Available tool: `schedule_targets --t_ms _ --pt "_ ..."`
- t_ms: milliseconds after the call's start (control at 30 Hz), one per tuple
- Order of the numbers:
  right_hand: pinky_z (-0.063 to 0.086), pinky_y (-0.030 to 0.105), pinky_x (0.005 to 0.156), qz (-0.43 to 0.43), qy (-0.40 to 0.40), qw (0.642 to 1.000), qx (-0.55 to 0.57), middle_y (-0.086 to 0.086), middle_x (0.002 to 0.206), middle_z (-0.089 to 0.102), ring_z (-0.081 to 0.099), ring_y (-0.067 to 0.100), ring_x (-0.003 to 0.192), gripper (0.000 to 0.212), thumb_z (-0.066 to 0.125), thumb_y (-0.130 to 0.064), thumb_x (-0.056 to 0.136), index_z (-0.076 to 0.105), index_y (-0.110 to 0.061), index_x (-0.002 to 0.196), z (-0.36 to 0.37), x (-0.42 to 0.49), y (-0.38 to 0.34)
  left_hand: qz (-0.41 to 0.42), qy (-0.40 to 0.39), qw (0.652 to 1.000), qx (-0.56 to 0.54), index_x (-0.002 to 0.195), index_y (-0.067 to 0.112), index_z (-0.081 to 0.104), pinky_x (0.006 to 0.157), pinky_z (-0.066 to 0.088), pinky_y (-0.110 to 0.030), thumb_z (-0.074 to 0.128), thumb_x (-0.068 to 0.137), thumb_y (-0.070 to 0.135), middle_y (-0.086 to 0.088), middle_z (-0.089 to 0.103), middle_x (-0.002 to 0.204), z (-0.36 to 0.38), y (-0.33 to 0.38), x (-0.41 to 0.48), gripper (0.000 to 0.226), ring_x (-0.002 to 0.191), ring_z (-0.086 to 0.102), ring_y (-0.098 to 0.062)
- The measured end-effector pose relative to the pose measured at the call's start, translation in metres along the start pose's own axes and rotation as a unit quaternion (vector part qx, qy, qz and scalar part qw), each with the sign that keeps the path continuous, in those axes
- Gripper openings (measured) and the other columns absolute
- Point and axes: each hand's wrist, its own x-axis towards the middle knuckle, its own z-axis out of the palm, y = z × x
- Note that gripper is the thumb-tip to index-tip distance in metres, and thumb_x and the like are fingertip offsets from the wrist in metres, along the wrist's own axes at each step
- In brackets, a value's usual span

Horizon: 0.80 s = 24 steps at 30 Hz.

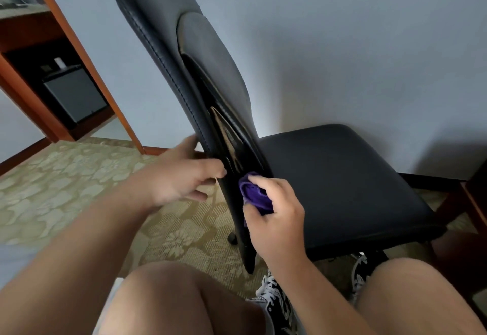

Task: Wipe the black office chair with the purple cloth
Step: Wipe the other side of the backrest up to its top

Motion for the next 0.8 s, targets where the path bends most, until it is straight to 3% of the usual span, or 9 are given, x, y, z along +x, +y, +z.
schedule_targets --t_ms 100,167,267,400,533,700,800 --pt "0.048 0.008 0.079 0.026 -0.004 0.999 0.027 0.0 0.11 0.061 0.064 0.008 0.097 0.043 0.076 0.0 0.079 0.07 -0.014 0.12 -0.005 0.006 -0.014 0.035 0.023 0.999 -0.021 0.138 0.032 0.047 0.067 0.062 -0.031 0.076 0.048 0.049 0.001 0.075 0.113 -0.015 0.022 -0.005 0.096 0.095 0.076 -0.017" --pt "0.048 0.009 0.082 0.01 -0.006 0.999 0.049 0.0 0.113 0.06 0.062 0.006 0.101 0.043 0.074 -0.005 0.082 0.068 -0.013 0.125 -0.006 0.012 -0.031 0.037 0.042 0.998 -0.014 0.134 0.033 0.051 0.069 0.063 -0.035 0.074 0.061 0.058 0.005 0.075 0.111 -0.013 0.035 -0.007 0.08 0.092 0.076 -0.018" --pt "0.047 0.011 0.086 -0.02 -0.02 0.997 0.067 -0.002 0.117 0.056 0.058 0.003 0.105 0.042 0.069 -0.014 0.09 0.063 -0.012 0.131 -0.002 0.02 -0.056 0.029 0.096 0.994 0.037 0.136 0.034 0.047 0.077 0.063 -0.041 0.053 0.086 0.074 0.01 0.07 0.111 -0.002 0.041 -0.007 0.064 0.093 0.074 -0.017" --pt "0.047 0.011 0.086 -0.035 -0.001 0.999 -0.001 -0.005 0.115 0.055 0.057 0.004 0.102 0.03 0.061 -0.015 0.097 0.065 -0.014 0.127 0.007 0.018 -0.055 0.035 0.122 0.989 0.081 0.134 0.027 0.043 0.08 0.063 -0.047 0.046 0.094 0.066 -0.001 0.069 0.109 0.001 0.036 -0.007 0.056 0.094 0.072 -0.022" --pt "0.052 0.017 0.078 -0.003 -0.001 0.998 -0.07 -0.006 0.107 0.058 0.059 0.006 0.092 0.019 0.06 -0.011 0.098 0.068 -0.014 0.115 0.01 -0.001 -0.028 0.043 0.108 0.986 0.12 0.132 0.027 0.041 0.08 0.062 -0.052 0.04 0.082 0.074 -0.002 0.071 0.103 -0.001 0.036 -0.008 0.069 0.087 0.074 -0.025" --pt "0.039 0.002 0.077 0.091 0.001 0.995 -0.044 -0.005 0.104 0.061 0.055 0.0 0.089 0.018 0.057 -0.014 0.1 0.069 -0.016 0.113 0.011 0.002 -0.039 0.044 0.099 0.985 0.136 0.13 0.026 0.037 0.082 0.061 -0.053 0.039 0.091 0.068 -0.005 0.071 0.102 -0.001 0.037 -0.009 0.058 0.084 0.076 -0.027" --pt "0.039 0.004 0.075 0.096 0.019 0.995 -0.018 -0.002 0.101 0.062 0.056 0.006 0.089 0.019 0.055 -0.013 0.1 0.07 -0.016 0.111 0.013 0.02 -0.059 0.043 0.099 0.985 0.132 0.128 0.024 0.036 0.081 0.061 -0.054 0.04 0.097 0.062 -0.01 0.071 0.103 0.002 0.039 -0.01 0.049 0.087 0.075 -0.028"
